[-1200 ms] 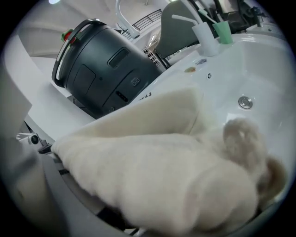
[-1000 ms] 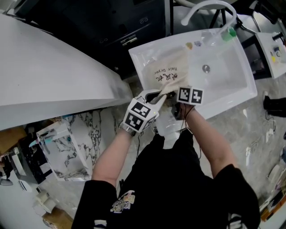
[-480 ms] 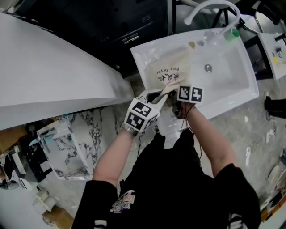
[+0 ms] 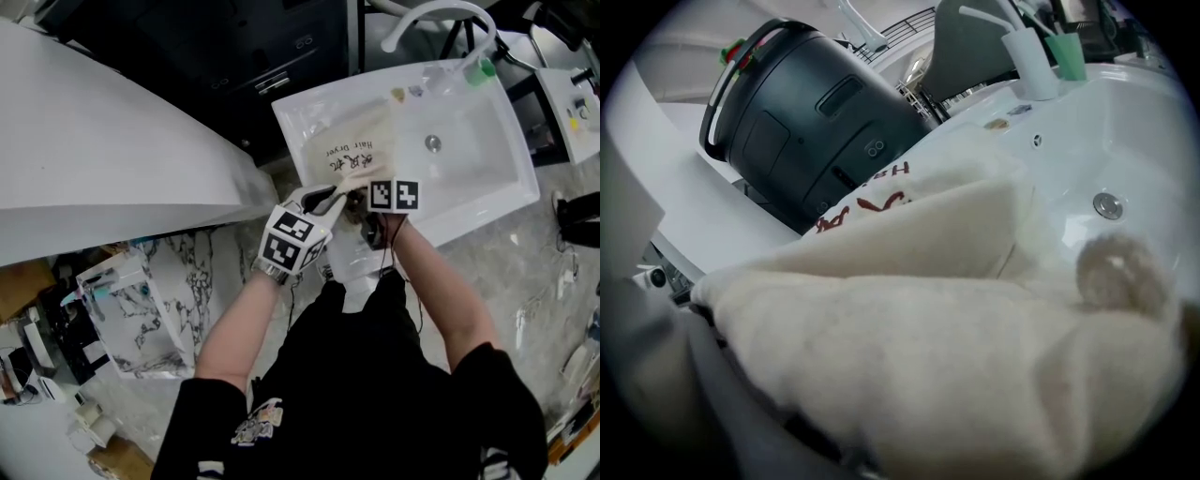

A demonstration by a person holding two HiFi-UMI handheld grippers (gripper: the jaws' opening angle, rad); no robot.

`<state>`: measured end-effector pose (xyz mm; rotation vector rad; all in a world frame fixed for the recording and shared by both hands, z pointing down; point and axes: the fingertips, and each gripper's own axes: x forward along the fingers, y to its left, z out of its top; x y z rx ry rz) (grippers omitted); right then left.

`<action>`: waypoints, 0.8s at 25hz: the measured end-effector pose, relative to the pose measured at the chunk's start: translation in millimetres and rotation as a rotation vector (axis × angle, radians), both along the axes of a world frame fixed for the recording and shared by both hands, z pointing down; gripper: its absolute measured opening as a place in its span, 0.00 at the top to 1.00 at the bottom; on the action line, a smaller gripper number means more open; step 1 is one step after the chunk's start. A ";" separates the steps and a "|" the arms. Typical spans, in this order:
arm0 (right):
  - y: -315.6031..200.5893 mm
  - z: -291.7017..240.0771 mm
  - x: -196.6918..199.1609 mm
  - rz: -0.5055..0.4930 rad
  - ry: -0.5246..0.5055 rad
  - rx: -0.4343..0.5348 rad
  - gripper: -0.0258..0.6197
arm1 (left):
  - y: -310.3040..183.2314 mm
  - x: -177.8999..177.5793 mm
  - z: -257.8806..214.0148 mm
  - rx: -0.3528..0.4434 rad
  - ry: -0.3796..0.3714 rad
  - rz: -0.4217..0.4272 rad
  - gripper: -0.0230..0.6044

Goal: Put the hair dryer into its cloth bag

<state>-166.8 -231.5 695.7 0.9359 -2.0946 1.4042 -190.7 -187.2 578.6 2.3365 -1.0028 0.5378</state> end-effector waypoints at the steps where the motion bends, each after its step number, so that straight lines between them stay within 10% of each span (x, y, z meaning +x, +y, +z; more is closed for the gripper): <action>1: 1.5 -1.4 0.0 -0.004 -0.005 0.004 0.36 | 0.7 0.0 -0.4 0.002 0.000 -0.002 0.85; 20: 45.2 -100.6 49.0 -0.024 -0.058 0.222 0.31 | 18.1 -18.7 -58.3 0.136 0.057 -0.036 0.80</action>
